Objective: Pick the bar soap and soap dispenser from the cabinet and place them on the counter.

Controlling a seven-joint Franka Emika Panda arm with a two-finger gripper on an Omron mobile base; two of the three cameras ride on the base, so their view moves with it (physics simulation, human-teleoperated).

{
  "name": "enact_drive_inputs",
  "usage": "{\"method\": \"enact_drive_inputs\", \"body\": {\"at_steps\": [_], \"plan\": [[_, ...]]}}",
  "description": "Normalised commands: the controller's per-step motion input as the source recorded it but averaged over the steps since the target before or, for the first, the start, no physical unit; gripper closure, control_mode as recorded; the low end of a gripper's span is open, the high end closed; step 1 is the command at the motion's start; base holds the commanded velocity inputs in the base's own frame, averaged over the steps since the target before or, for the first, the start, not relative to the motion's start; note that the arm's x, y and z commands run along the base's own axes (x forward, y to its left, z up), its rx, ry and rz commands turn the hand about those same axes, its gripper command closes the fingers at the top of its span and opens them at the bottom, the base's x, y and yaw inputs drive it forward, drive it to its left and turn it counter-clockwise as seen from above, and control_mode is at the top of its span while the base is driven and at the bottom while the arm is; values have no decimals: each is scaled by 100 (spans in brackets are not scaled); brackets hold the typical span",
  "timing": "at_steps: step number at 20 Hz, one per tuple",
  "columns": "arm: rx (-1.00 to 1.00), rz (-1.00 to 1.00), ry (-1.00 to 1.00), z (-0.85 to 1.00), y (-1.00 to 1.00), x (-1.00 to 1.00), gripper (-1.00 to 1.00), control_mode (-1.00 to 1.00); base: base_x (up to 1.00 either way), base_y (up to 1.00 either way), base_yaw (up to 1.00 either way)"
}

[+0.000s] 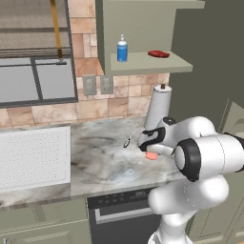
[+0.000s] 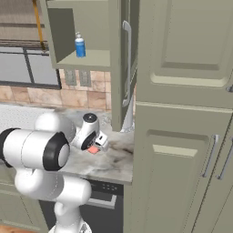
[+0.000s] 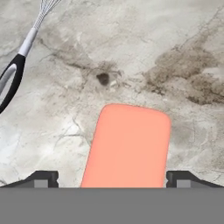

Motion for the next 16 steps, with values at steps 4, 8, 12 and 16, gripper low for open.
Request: {"method": "enact_drive_inputs", "body": {"at_steps": [4,8,12,16], "plan": [[5,0,0,45,0,0,-100,-100,0,0,0],[5,0,0,53,0,0,-100,-100,0,0,0],[4,0,0,50,0,-1,-100,-100,0,0,0],[2,0,1,43,0,-4,-100,-100,0,0,0]]}}
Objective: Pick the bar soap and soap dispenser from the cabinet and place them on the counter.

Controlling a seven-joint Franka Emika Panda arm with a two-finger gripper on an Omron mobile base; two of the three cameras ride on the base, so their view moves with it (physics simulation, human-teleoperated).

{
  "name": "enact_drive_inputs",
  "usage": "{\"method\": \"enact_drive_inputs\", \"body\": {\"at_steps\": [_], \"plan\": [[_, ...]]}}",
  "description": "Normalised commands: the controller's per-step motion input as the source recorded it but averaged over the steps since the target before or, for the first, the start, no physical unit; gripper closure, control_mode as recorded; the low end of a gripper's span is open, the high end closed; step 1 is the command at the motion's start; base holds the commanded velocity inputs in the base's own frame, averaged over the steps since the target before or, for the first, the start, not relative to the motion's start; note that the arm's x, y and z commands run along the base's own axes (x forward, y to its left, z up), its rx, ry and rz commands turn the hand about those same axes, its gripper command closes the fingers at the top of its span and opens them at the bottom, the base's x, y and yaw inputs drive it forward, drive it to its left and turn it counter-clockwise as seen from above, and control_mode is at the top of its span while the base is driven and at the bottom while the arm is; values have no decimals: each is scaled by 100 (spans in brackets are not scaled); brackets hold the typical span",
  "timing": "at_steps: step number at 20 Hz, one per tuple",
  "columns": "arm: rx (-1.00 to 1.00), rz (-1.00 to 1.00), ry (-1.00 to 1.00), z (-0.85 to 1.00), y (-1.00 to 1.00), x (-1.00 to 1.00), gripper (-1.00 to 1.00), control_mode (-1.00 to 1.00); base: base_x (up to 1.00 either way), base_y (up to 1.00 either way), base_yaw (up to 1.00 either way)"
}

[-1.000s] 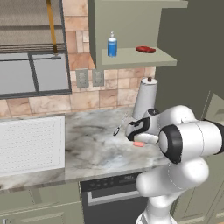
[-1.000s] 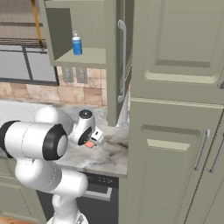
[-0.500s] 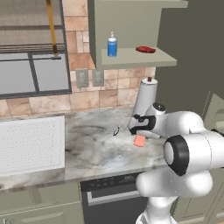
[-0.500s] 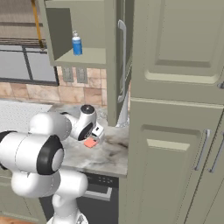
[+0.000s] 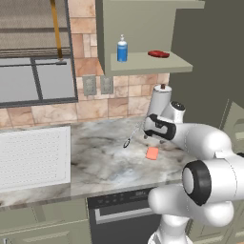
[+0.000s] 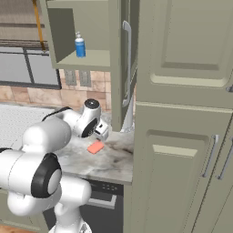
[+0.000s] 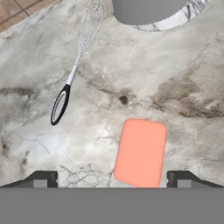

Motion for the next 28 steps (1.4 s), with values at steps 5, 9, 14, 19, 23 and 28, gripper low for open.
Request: {"method": "enact_drive_inputs", "body": {"at_steps": [5,9,14,19,23,28], "plan": [[2,0,0,42,0,-4,-100,-100,0,0,0],[1,0,0,38,0,-4,-100,-100,0,0,0],[0,0,0,40,0,-2,-100,-100,0,0,0],[0,0,-4,34,0,0,-100,-100,0,0,0],[0,0,-7,26,0,0,-100,-100,0,0,0],[0,0,-6,25,0,0,-100,-100,0,0,0]]}}
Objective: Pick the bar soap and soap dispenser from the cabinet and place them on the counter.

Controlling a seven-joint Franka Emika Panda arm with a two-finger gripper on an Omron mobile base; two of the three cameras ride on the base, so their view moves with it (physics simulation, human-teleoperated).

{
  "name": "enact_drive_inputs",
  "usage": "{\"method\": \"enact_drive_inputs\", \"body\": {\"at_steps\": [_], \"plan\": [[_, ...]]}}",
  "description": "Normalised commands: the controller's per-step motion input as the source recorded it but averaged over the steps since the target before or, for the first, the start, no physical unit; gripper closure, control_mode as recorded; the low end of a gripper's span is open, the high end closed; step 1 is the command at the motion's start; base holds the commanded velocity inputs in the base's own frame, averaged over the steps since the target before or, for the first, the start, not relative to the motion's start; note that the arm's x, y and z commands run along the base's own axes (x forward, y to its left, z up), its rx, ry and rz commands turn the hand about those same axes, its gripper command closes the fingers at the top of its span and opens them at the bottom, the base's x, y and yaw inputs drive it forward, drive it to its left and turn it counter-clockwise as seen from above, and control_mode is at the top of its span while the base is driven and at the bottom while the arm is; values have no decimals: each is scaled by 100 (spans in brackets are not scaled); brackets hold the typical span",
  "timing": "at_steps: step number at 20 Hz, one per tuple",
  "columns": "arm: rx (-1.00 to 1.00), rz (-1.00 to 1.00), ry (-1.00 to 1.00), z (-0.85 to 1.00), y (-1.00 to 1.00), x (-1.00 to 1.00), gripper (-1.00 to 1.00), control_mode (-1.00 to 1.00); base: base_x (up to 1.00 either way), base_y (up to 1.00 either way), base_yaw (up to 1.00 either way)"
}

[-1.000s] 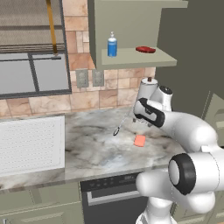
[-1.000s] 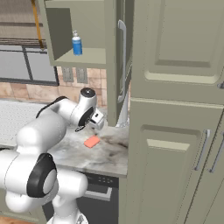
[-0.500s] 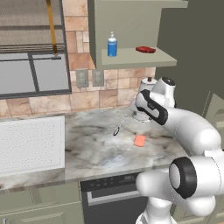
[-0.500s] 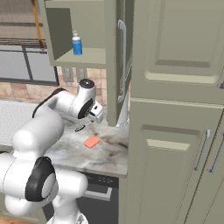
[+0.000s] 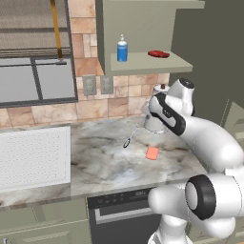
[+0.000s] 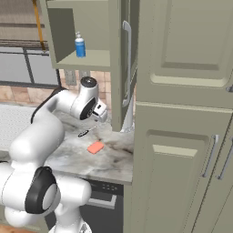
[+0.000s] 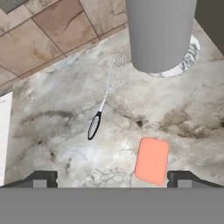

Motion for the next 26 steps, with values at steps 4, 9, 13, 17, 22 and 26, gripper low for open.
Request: {"method": "enact_drive_inputs", "body": {"at_steps": [4,9,13,17,22,26], "plan": [[0,0,-6,25,0,0,-100,-100,0,0,0],[0,0,-7,24,2,0,-100,-100,0,0,0],[0,0,-11,23,5,-5,-100,-100,0,0,0],[0,0,-12,27,6,-5,-100,-100,0,0,0],[0,0,-10,33,0,-4,-100,-100,0,0,0],[0,0,-9,35,0,0,-100,-100,0,0,0]]}}
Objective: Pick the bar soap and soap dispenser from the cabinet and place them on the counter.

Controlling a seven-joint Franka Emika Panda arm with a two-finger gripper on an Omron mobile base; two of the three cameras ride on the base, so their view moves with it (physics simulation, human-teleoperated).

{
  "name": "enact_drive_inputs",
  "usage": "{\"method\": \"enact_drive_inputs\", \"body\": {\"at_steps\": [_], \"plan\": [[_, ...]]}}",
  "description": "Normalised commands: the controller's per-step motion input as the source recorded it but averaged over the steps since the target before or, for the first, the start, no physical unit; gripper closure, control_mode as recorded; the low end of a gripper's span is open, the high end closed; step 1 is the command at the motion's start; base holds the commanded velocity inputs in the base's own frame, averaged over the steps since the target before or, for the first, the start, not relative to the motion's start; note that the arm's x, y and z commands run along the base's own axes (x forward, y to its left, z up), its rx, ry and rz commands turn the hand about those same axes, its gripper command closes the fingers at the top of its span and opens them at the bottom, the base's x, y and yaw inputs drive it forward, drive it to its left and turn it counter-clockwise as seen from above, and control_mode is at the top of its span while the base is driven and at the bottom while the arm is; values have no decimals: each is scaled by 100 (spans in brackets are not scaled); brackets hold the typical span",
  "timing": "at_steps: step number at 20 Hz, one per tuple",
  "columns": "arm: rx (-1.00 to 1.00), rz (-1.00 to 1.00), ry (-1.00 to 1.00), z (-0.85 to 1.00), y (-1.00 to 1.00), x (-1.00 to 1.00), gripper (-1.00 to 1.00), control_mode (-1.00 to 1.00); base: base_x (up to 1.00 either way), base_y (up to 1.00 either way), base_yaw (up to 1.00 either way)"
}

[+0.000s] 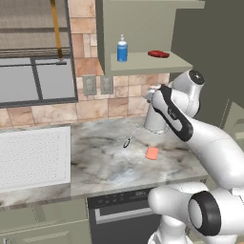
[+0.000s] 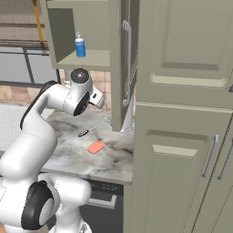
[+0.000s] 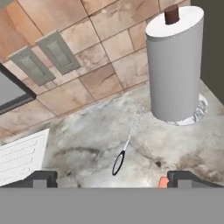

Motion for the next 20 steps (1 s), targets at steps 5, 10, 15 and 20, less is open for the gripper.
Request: {"method": "enact_drive_inputs", "body": {"at_steps": [5,10,15,20], "plan": [[0,0,-5,34,0,0,-100,-100,0,0,0],[0,0,0,24,0,0,-100,-100,0,0,0],[-5,0,0,21,0,0,-100,-100,0,0,0],[-8,0,-3,27,0,-8,-100,-100,0,0,0]]}}
